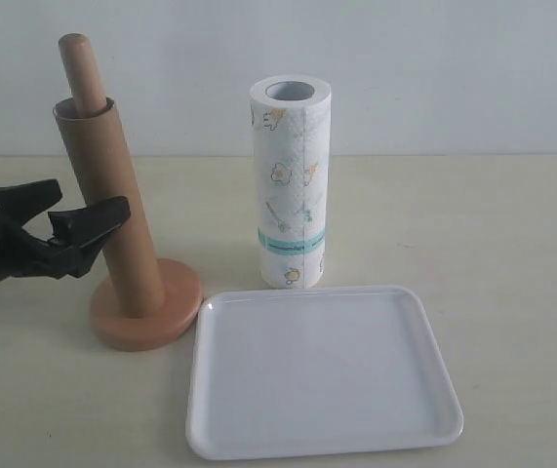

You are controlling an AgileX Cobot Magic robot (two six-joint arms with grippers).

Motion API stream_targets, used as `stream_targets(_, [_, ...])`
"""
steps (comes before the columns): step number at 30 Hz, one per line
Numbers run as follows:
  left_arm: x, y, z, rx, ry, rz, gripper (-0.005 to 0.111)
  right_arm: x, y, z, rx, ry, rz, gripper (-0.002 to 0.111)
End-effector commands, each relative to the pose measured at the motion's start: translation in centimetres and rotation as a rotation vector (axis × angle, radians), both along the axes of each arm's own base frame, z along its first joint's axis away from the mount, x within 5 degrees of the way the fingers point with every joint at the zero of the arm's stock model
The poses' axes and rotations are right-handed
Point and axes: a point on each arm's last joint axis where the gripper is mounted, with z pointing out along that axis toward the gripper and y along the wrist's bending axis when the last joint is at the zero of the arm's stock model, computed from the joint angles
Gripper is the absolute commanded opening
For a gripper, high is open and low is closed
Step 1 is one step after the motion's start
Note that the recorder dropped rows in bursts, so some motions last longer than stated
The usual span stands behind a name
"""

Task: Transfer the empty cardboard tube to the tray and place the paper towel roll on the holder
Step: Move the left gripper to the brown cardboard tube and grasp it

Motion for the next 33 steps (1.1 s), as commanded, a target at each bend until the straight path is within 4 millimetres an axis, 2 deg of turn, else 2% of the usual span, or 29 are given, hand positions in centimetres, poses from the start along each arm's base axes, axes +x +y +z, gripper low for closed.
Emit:
stream_targets(1, [0.2, -0.4, 0.3, -0.003, -0.016, -0.053, 0.11, 0.0, 0.0, 0.2, 0.0, -0.019, -0.005, 0.001])
stream_targets(25, [0.8, -0.6, 0.7, 0.007, -0.044, -0.078, 0.11, 0.0, 0.0, 0.2, 0.0, -0.019, -0.005, 0.001])
stream_targets(33, [1.5, -2.2, 1.6, 0.008, -0.093, -0.136, 0.11, 0.0, 0.0, 0.2, 0.0, -0.019, -0.005, 0.001])
